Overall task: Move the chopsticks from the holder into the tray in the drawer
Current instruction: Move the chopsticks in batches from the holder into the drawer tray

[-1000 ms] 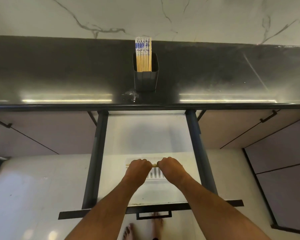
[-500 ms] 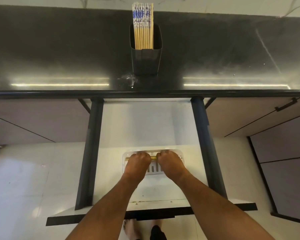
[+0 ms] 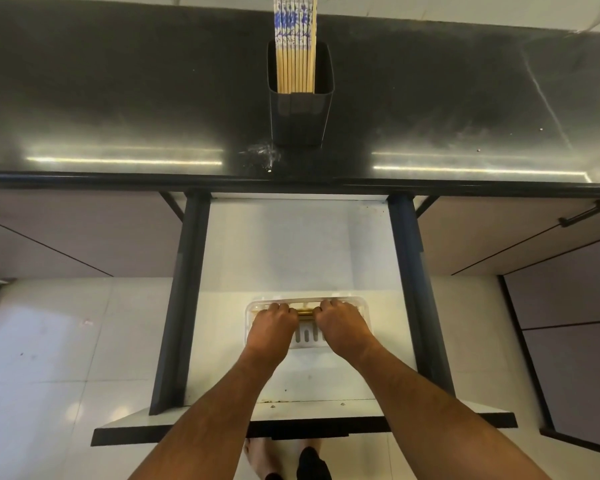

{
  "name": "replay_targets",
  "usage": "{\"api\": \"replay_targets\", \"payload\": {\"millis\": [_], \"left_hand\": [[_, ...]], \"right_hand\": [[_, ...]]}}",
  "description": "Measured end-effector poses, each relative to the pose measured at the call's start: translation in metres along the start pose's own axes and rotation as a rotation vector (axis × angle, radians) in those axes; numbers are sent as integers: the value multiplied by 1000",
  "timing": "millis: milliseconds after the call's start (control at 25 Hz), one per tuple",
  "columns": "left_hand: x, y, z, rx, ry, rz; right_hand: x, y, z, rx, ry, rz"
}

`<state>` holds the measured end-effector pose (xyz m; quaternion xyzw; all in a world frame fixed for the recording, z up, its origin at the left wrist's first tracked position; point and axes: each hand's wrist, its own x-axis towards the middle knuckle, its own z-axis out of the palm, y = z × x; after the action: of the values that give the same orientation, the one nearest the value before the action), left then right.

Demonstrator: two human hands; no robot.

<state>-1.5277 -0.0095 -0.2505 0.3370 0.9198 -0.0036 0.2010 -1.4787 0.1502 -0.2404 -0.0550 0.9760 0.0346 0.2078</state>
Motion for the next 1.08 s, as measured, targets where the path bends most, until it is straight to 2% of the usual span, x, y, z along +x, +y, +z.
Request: {"api": "replay_targets", "payload": {"millis": [320, 560, 1080], "left_hand": [[2, -2, -1, -60, 51, -63], [2, -1, 1, -84, 70, -125], [1, 0, 4, -145, 86, -187]], "right_hand": [[-1, 6, 8, 26, 28, -38], [1, 7, 7, 136, 77, -27], [1, 5, 8, 73, 73, -14]]}}
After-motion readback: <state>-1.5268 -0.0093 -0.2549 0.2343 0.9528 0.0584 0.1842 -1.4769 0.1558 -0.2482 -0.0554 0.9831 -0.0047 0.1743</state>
